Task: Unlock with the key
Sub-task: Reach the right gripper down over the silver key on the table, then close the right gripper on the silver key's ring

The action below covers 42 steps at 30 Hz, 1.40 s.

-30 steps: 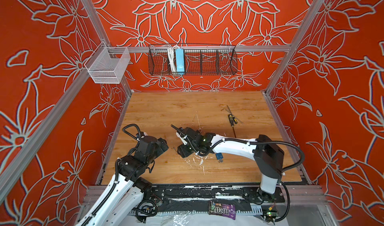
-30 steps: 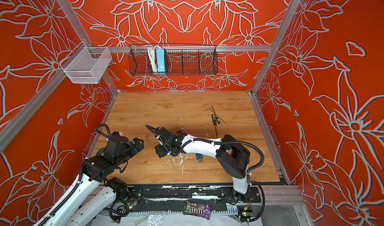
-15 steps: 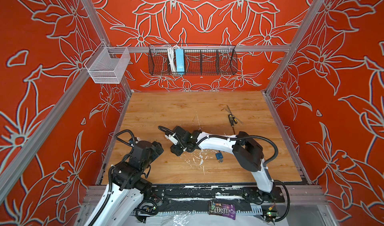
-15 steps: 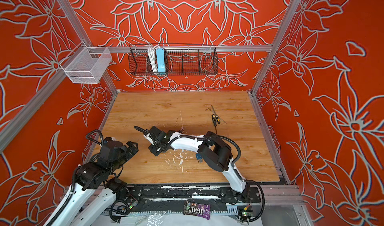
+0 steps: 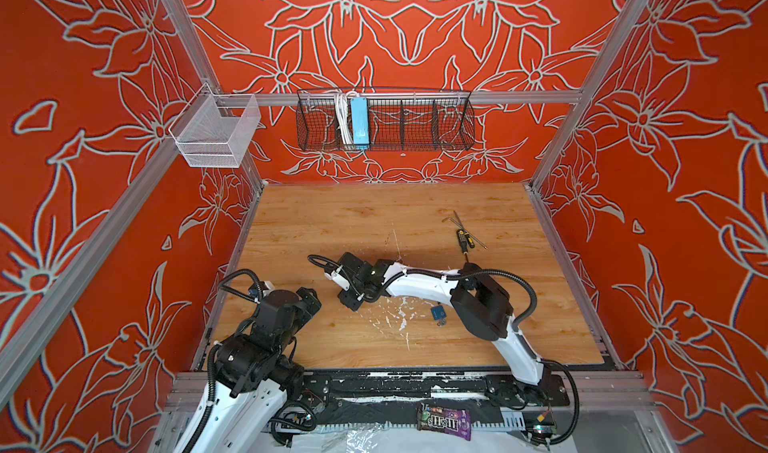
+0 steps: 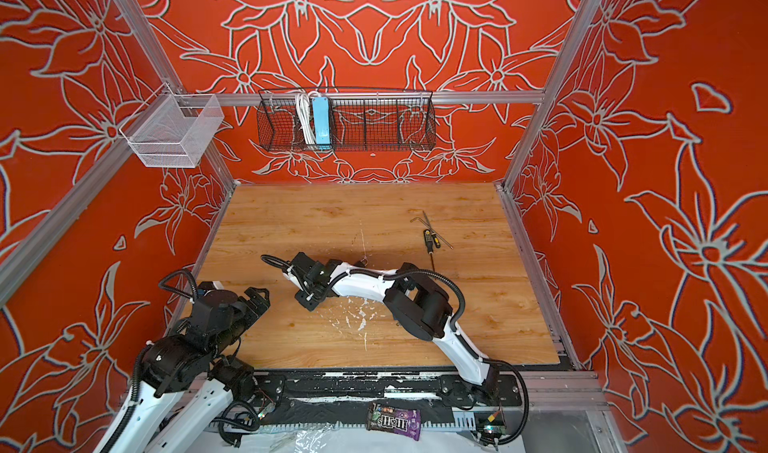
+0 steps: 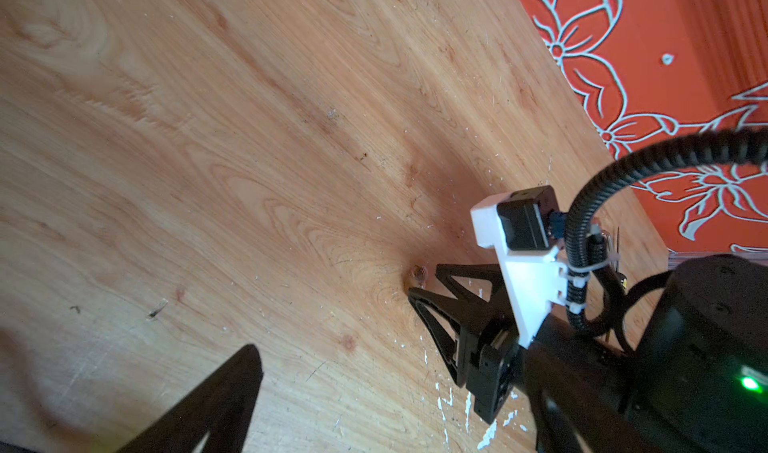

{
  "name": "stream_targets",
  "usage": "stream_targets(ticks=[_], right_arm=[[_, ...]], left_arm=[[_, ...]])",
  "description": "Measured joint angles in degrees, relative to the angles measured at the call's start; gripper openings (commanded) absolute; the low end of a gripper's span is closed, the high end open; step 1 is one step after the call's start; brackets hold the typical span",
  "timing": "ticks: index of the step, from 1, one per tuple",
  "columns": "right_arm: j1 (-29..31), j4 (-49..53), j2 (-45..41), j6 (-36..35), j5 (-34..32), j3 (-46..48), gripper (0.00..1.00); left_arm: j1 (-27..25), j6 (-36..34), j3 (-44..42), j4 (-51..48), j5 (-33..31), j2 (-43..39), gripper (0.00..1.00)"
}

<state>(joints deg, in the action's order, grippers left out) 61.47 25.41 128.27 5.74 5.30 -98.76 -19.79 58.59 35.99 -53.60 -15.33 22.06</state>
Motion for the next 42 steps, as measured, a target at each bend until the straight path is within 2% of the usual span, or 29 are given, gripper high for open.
stream_targets(ticks=[22, 33, 42], right_arm=[[0.00, 3.23, 4.55, -2.75, -5.51, -6.32, 0.33], [0.02, 5.33, 5.40, -3.50, -9.46, -8.22, 0.20], [0.02, 5.70, 5.40, -3.17, -11.58, -8.22, 0.20]], left_arm=[[0.00, 0.66, 0.00, -0.37, -0.68, -0.44, 0.98], [0.02, 0.92, -0.17, 0.24, -0.46, -0.26, 0.98], [0.02, 1.07, -1.18, 1.16, -0.02, -0.09, 0.98]])
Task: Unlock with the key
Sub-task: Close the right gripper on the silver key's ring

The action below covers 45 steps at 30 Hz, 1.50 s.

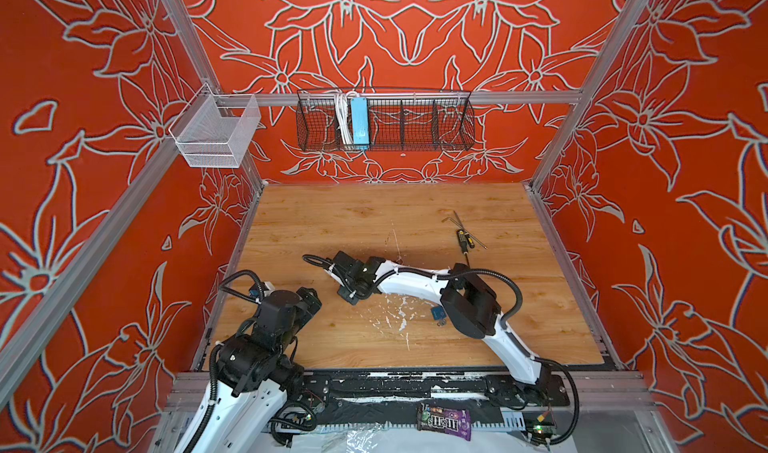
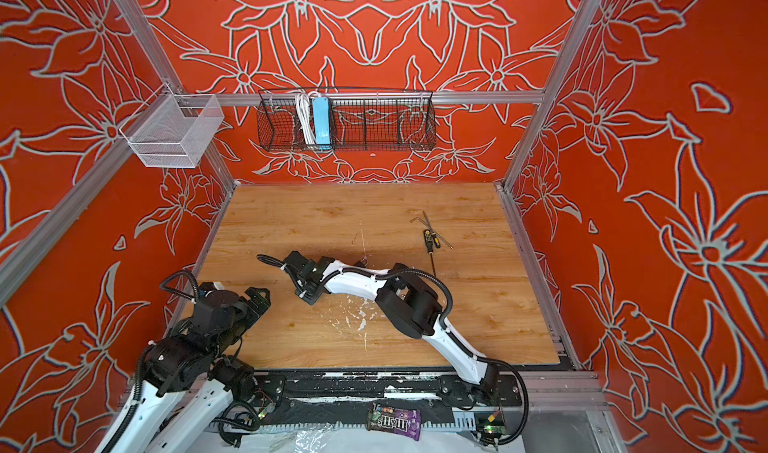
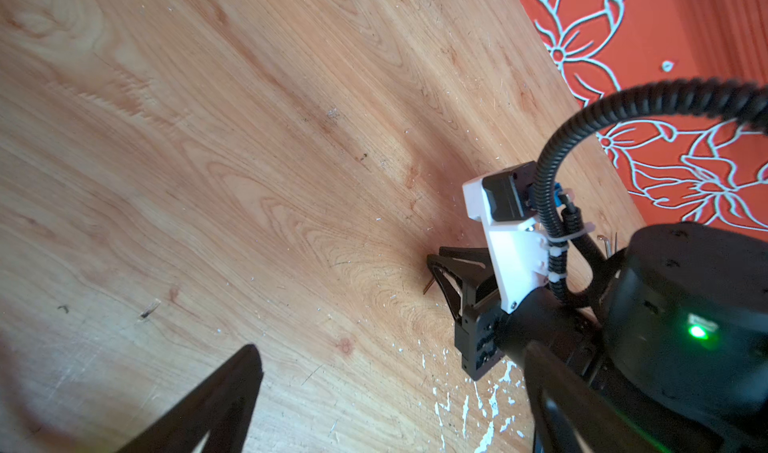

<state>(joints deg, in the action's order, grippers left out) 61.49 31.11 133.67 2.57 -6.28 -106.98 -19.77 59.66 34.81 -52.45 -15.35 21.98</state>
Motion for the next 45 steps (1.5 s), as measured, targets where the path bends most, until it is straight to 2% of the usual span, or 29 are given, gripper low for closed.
stream_targets(ticks=[10, 19, 26, 42, 45], right_arm=[[-0.02, 0.17, 0.00, 1.99, -0.74, 0.00, 0.31], [-0.02, -0.50, -0.42, 3.98, -0.57, 0.94, 0.29], [0.00, -1.27, -2.23, 5.46, -0.26, 4.00, 0.23], [-0.13, -1.86, -2.95, 6.10, -1.27, 4.76, 0.00], [-0.11, -1.88, -3.04, 6.10, -1.29, 4.83, 0.00]], left_arm=[[0.00, 0.00, 0.00, 0.70, 0.07, 0.13, 0.98], [0.00, 0.39, -0.04, 0.72, 0.50, 0.11, 0.98], [0.00, 0.83, -1.51, 1.31, 1.14, 0.09, 0.98], [0.00, 1.01, -1.88, 3.08, 1.57, 0.33, 0.98], [0.00, 1.07, -1.92, 3.34, 1.57, 0.33, 0.98]])
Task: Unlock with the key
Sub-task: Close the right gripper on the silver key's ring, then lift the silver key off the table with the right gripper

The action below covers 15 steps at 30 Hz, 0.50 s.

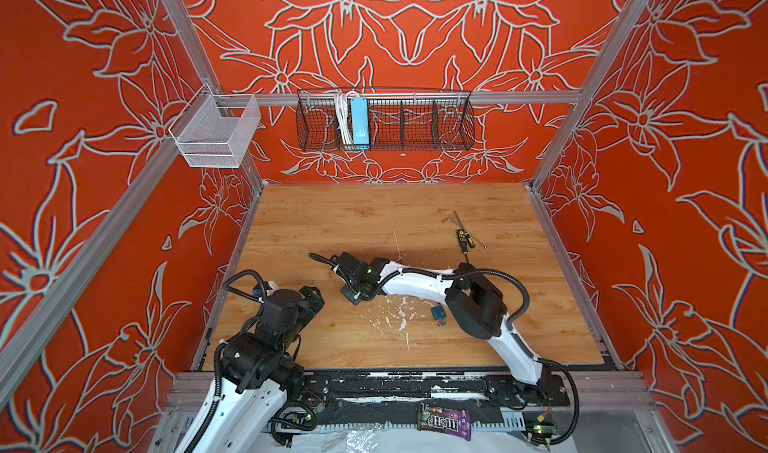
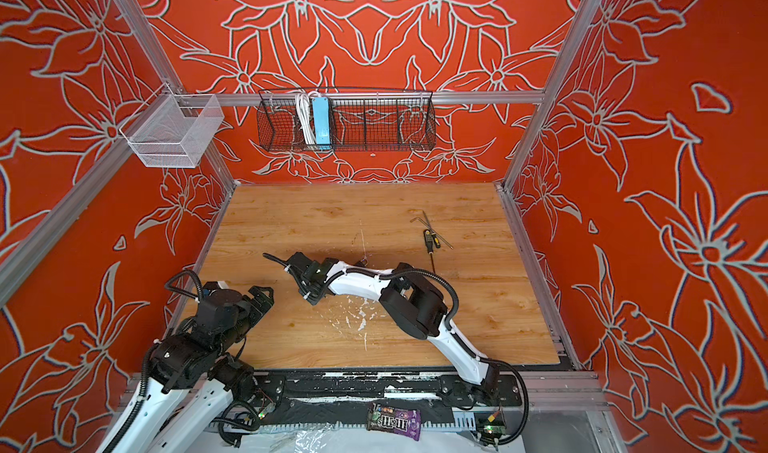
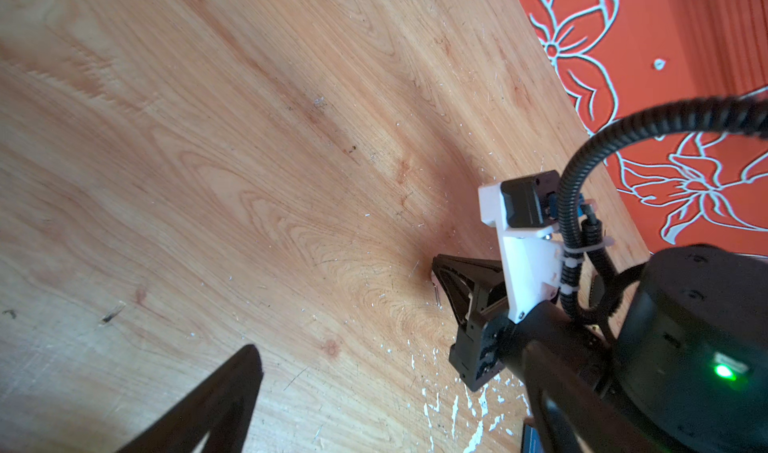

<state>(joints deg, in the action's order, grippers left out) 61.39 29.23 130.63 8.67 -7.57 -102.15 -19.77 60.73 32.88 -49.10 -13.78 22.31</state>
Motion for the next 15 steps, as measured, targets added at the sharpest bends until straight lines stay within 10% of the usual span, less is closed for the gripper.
stream_targets(ticks=[15], right_arm=[[-0.02, -0.72, -4.63, 0.00, 0.11, 4.11, 0.00]], left_arm=[[0.00, -0.46, 0.09, 0.28, 0.26, 0.09, 0.98]])
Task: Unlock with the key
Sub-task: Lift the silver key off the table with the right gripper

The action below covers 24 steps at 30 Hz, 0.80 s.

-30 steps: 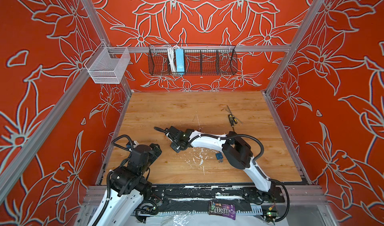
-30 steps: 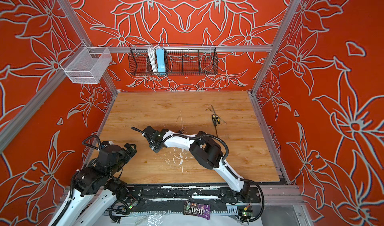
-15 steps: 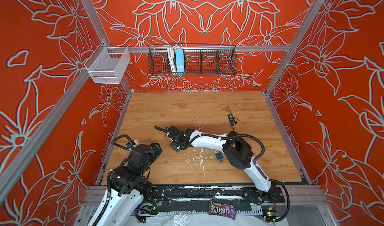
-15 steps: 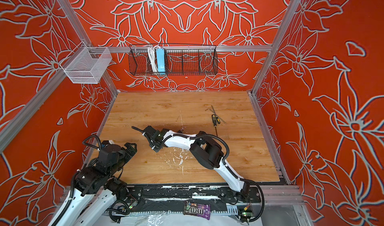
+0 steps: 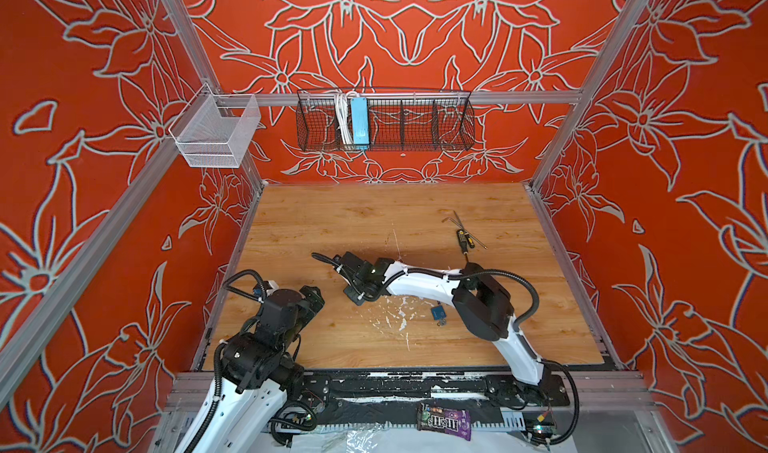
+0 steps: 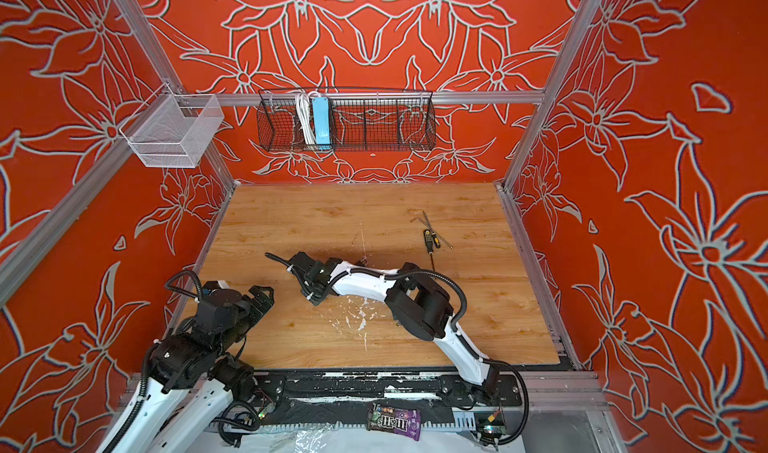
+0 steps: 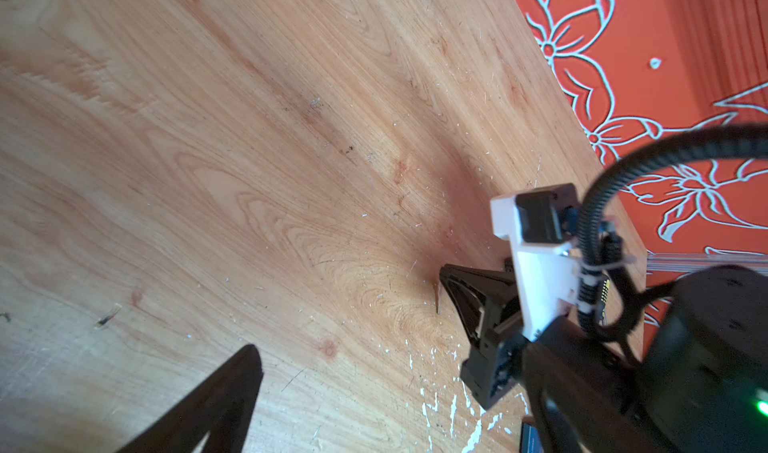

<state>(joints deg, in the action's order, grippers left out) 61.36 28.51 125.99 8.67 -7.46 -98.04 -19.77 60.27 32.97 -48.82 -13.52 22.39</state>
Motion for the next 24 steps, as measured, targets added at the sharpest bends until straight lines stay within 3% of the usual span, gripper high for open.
stream_targets(ticks=[16, 24], right_arm=[[-2.05, -3.50, -14.23, 6.49, 0.96, 8.90, 0.00], [-3.30, -5.05, -21.59, 10.14, 3.08, 13.81, 0.00]], left_arm=[[0.02, -6.43, 1.64, 7.63, 5.51, 5.53, 1.00], [0.02, -3.54, 2.23, 13.31, 11.10, 8.22, 0.99]])
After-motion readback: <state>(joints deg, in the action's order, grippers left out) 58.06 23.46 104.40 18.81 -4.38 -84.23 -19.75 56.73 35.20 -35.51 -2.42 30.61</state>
